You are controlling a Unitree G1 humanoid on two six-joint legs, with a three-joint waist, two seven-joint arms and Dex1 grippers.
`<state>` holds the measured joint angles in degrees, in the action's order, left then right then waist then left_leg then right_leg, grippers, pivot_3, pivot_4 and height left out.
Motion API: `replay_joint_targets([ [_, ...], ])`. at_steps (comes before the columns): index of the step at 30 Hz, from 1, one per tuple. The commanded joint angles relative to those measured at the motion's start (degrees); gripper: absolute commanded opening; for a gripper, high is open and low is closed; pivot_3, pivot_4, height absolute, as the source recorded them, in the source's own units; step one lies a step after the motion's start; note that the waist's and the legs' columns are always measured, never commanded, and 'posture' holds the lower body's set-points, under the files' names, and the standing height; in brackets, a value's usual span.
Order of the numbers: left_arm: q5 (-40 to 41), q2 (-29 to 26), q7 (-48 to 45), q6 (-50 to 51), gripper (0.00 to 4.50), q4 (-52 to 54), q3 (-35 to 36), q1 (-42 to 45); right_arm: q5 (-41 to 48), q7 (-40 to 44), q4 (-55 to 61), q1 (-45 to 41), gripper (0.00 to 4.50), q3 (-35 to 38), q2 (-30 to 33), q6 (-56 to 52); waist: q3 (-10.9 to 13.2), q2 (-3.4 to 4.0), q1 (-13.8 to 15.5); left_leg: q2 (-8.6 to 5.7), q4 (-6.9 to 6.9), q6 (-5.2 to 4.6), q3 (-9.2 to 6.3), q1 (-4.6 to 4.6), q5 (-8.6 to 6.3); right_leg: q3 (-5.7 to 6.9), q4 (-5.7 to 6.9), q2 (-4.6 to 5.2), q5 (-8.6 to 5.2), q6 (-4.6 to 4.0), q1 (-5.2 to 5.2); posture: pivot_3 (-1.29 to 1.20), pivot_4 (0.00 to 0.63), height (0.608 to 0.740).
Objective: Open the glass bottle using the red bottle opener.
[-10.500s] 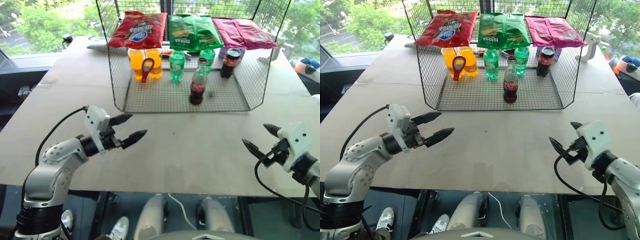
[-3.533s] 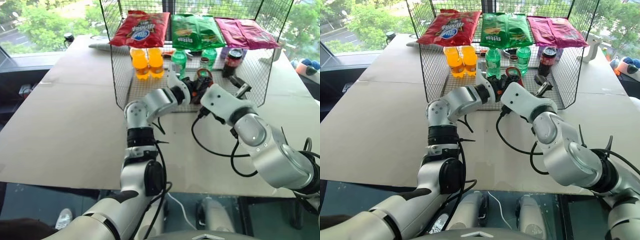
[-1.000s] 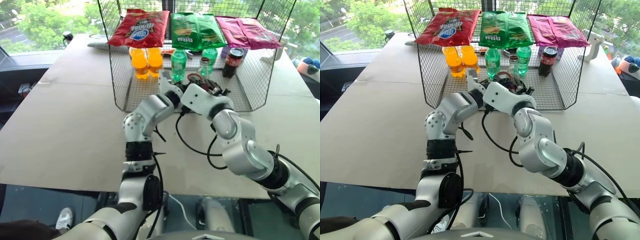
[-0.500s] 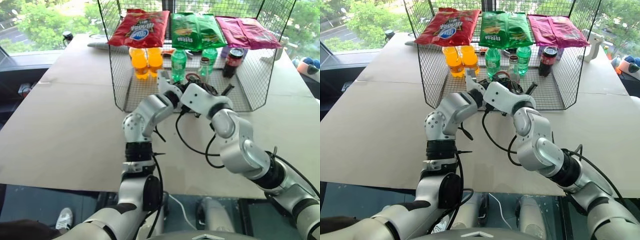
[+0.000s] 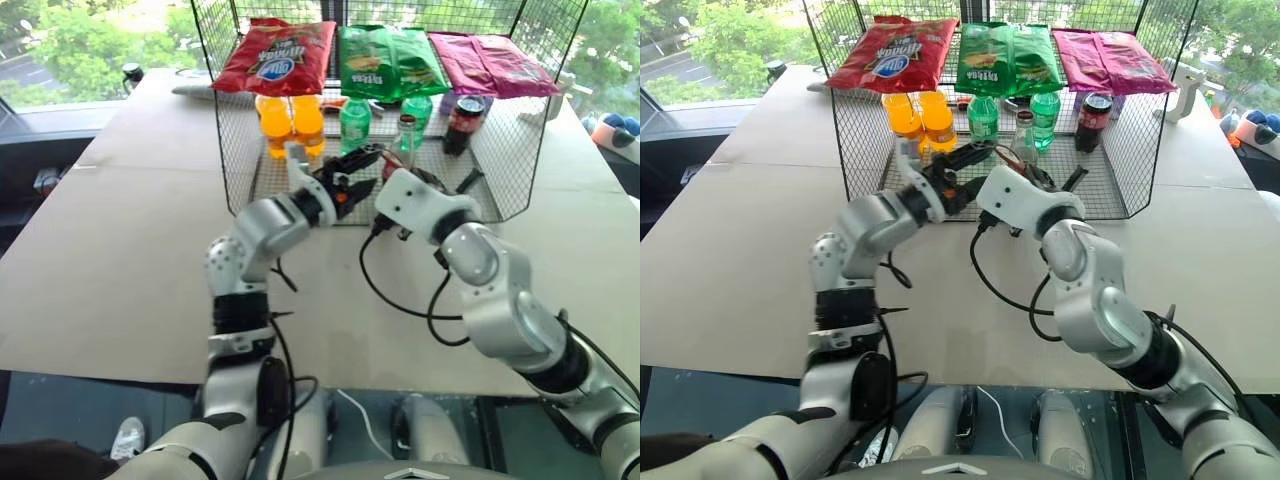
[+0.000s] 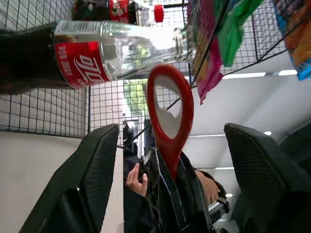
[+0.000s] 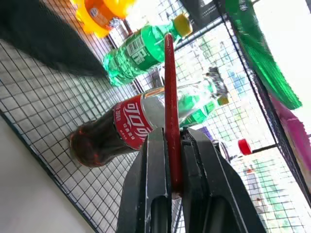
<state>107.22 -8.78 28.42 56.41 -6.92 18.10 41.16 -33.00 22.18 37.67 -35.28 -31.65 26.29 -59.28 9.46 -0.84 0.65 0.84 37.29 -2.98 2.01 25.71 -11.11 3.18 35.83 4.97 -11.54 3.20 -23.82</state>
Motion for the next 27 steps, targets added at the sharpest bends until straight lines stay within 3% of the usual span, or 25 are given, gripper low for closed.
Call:
replay_joint_targets([
  [1,-1.47,-7.16,-10.21,5.46,3.38,1.19,-1.12,0.89,6.94,3.90,8.27,3.37,0.00,10.06,-1.59,4.42,0.00,0.00,0.02,0.00,-0.01,0.02,-0.01,0.00,0.01,0.01,0.00,0.00,0.00,0.00,0.00,0.00,0.150,0.740],
  [4,-6.94,-10.97,-17.39,6.23,3.38,0.64,-2.64,1.34,12.29,5.81,11.10,6.04,0.00,15.87,-4.46,4.98,0.00,0.00,0.21,-0.01,-0.03,0.03,0.00,-0.01,0.01,0.03,0.00,0.00,-0.08,0.13,0.02,0.00,0.150,0.740],
  [6,-15.78,-13.27,-25.10,5.25,3.38,0.30,-5.64,2.38,18.96,7.60,13.69,8.24,0.00,23.67,-10.77,2.07,0.00,-0.01,0.27,-0.03,-0.02,0.03,-0.01,-0.01,0.01,0.06,-0.01,0.03,-0.08,0.12,0.04,0.00,0.150,0.740],
  [9,-26.94,-14.28,-33.35,1.22,3.38,-0.54,-9.44,3.89,25.14,9.17,16.15,9.71,0.00,30.87,-15.38,-0.96,0.00,0.00,0.27,-0.07,-0.04,0.07,0.16,0.01,0.04,0.07,0.00,0.01,-0.04,0.04,0.04,0.00,0.150,0.740],
  [12,-39.35,-14.70,-41.76,-4.71,3.38,-1.45,-14.53,5.63,28.19,9.90,17.66,12.00,0.00,34.58,-14.06,0.44,0.00,0.01,0.18,-0.08,-0.07,0.09,0.23,0.00,0.03,0.05,0.00,0.02,-0.11,-0.23,0.03,0.00,0.150,0.740],
  [16,-54.08,-15.21,-53.34,-13.72,4.43,-2.66,-21.69,8.48,29.99,9.43,18.31,16.75,0.00,36.75,-10.31,4.37,0.02,0.03,0.13,-0.06,-0.22,0.10,0.34,0.01,0.03,0.01,-0.02,0.03,-0.13,-0.26,-0.09,0.00,0.150,0.740],
  [21,-73.76,-13.27,-60.11,-30.73,4.43,-8.98,-28.97,11.24,31.79,7.38,18.30,19.85,0.00,37.30,-8.58,6.45,0.02,0.04,0.06,-0.05,-0.33,0.07,0.50,0.01,0.03,-0.11,-0.07,0.03,-0.13,-0.27,-0.20,0.00,0.150,0.740],
  [27,-84.39,-6.12,-61.95,-41.13,4.43,-21.93,-29.71,14.90,32.84,4.52,18.52,21.05,0.00,37.46,-7.80,7.43,0.03,0.02,0.38,0.02,-0.34,-0.19,0.56,0.14,-0.11,-0.20,-0.07,0.03,-0.14,-0.25,-0.36,0.00,0.150,0.740],
])
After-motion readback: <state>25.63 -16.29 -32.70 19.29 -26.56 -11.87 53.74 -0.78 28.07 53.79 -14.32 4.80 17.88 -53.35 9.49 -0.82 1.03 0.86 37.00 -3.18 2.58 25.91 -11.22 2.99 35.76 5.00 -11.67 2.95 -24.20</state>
